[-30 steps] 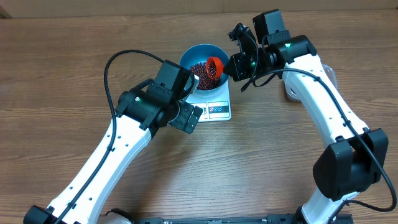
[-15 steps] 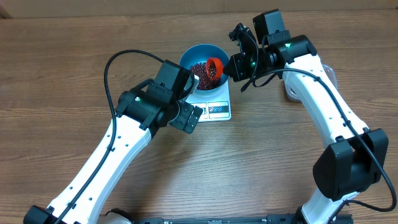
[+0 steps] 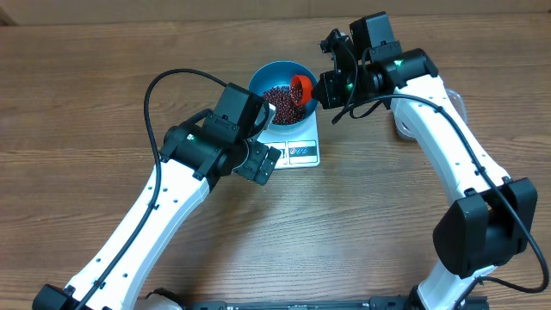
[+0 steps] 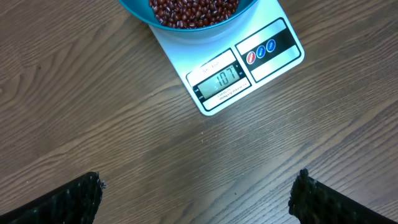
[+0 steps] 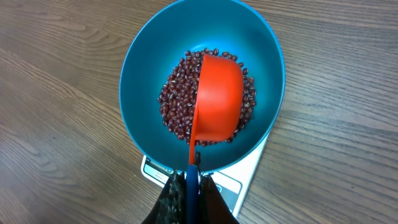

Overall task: Scoop item into bowl and weigh 150g on scale
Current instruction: 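Tilt the scoop over the teal bowl to pour beans in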

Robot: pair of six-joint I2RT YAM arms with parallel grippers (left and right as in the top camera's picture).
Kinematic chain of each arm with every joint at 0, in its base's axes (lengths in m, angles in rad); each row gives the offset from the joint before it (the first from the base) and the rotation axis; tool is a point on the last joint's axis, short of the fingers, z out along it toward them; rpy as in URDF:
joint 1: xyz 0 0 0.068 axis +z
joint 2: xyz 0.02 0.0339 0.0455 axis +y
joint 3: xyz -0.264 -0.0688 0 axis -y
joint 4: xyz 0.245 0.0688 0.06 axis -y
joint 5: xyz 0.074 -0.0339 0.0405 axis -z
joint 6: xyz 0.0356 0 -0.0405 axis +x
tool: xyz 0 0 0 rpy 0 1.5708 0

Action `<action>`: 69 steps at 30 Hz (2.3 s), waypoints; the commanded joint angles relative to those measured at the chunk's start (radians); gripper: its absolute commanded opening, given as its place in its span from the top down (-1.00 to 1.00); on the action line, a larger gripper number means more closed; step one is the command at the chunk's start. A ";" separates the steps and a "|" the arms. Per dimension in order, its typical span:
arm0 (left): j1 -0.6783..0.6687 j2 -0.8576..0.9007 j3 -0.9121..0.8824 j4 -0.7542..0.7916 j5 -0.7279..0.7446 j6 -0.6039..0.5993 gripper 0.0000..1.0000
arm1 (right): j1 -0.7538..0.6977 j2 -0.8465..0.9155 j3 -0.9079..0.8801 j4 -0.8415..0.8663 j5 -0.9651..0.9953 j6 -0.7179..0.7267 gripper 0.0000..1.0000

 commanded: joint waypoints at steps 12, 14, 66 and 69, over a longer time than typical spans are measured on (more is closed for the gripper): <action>0.000 -0.012 -0.004 0.002 0.011 0.016 -0.99 | 0.006 -0.001 0.031 -0.007 -0.024 -0.056 0.93; 0.000 -0.012 -0.004 0.002 0.011 0.016 -0.99 | 0.006 -0.001 0.031 -0.008 -0.024 -0.056 0.93; 0.000 -0.012 -0.004 0.002 0.011 0.016 -0.99 | 0.023 -0.001 0.031 -0.005 -0.010 -0.064 0.93; 0.000 -0.012 -0.004 0.002 0.011 0.016 -1.00 | 0.023 -0.001 0.031 -0.004 -0.010 -0.056 0.93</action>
